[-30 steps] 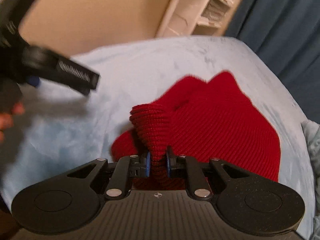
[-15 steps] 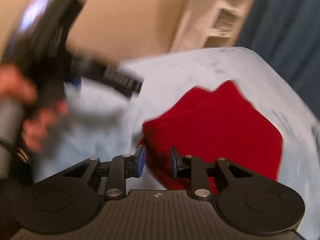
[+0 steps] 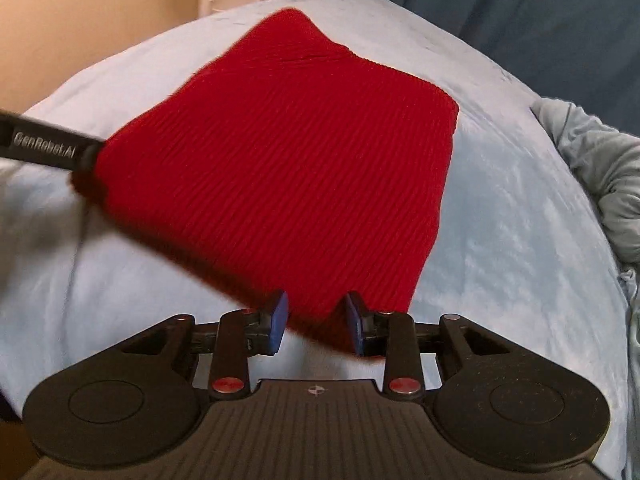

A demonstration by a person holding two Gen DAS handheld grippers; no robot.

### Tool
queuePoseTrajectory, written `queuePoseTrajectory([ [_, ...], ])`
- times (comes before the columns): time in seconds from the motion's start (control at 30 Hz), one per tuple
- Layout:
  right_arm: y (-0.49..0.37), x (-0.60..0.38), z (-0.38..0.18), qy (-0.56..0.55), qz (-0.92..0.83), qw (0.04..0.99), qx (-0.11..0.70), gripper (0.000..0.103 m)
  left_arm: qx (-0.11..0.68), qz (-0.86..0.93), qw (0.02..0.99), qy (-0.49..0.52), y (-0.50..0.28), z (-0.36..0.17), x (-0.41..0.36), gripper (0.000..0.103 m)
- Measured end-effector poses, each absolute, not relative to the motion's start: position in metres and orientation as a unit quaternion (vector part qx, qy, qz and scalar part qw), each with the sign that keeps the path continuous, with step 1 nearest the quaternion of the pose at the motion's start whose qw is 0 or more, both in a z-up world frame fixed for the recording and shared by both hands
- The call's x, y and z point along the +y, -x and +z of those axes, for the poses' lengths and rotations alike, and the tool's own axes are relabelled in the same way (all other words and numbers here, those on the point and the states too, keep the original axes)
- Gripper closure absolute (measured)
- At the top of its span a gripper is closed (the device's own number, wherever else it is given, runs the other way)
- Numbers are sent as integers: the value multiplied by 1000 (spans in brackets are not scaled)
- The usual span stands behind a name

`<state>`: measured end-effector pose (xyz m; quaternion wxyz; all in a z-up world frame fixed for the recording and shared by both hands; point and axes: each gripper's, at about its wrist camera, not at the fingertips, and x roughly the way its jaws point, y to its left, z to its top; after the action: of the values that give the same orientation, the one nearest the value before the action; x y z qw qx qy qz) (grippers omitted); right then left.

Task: Fold small clothes
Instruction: 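Pull the right tool back from the folded bundle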

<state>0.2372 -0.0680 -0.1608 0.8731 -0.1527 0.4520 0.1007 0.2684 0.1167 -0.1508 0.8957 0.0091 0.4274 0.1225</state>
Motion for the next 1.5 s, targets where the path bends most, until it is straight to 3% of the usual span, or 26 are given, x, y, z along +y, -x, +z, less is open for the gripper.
queuePoseTrajectory([
  [0.13,-212,-90,-105,52,107,900,418,67,400,107,910,-9,-228,-103,121,0],
  [0.23,-168,-108,-57,14,107,923,369,45,388,98,916,-2,-182,-69,116,0],
  [0.47,-55,-137,-5,-7,57,953,299,24,419,90,903,17,-92,-38,86,0],
  [0.8,-10,-155,-1,-21,56,950,307,24,398,75,914,-1,-39,-18,53,0],
  [1.5,-6,-159,-9,-41,58,943,324,23,399,74,914,-8,-40,-14,49,0],
])
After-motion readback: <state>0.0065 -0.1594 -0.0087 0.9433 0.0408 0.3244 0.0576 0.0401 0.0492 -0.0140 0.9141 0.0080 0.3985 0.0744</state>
